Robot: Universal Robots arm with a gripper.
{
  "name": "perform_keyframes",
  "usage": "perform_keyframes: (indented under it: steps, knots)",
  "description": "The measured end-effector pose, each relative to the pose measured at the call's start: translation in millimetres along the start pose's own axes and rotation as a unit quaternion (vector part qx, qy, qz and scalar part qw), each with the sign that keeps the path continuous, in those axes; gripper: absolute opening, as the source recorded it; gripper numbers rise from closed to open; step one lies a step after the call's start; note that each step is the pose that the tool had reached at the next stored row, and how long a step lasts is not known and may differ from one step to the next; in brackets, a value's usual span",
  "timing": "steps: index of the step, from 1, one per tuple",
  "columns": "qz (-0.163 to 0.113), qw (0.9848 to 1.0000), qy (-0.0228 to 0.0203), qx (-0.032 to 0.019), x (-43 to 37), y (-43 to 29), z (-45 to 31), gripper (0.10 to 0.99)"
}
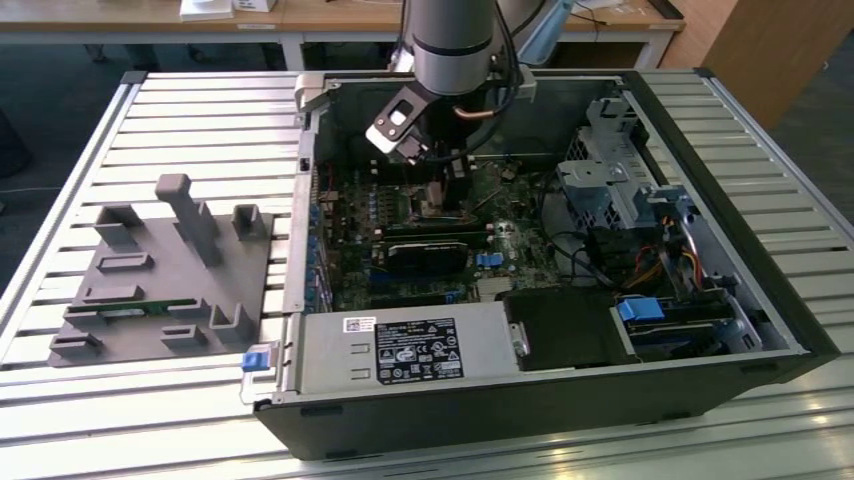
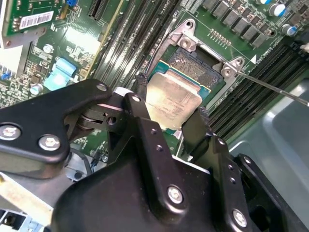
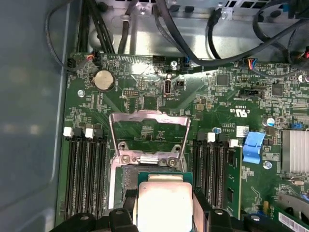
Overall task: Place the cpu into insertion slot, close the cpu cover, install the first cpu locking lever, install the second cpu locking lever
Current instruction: 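Place the cpu into insertion slot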
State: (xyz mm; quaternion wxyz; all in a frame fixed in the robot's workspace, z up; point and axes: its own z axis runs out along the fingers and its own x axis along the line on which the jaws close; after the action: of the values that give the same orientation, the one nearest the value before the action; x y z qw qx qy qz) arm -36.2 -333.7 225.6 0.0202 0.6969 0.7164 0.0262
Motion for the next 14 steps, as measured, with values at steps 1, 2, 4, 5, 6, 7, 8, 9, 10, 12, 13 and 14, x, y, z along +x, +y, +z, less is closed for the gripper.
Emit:
perform_keyframes:
  steps: [1, 2, 4, 5, 6, 7, 8, 9, 10, 12, 13, 14]
  knots:
    - [0.0, 1.0, 0.0, 0.0, 0.0, -0.1, 0.8, 0.541]
    - [0.0, 1.0, 0.0, 0.0, 0.0, -0.2, 1.6, 0.541]
    - [0.0, 1.0, 0.0, 0.0, 0.0, -0.2, 2.7, 0.541]
    - [0.0, 1.0, 0.0, 0.0, 0.0, -0.2, 3.1, 0.541]
    - [0.0, 1.0, 0.0, 0.0, 0.0, -0.3, 3.5, 0.541]
    - [0.0, 1.0, 0.0, 0.0001, 0.0, -0.3, 3.8, 0.541]
    - [0.0, 1.0, -0.0001, 0.0001, -0.1, -0.3, 4.1, 0.541]
    - [0.0, 1.0, 0.0, 0.0, 0.0, -0.3, 4.3, 0.541]
    - [0.0, 1.0, 0.0, 0.0001, 0.0, -0.3, 4.6, 0.541]
    - [0.0, 1.0, -0.0001, 0.0001, -0.1, -0.4, 4.7, 0.541]
    - [0.0, 1.0, -0.0001, 0.0001, -0.1, -0.4, 4.8, 0.541]
    - [0.0, 1.0, 0.0, 0.0, 0.0, -0.4, 4.9, 0.541]
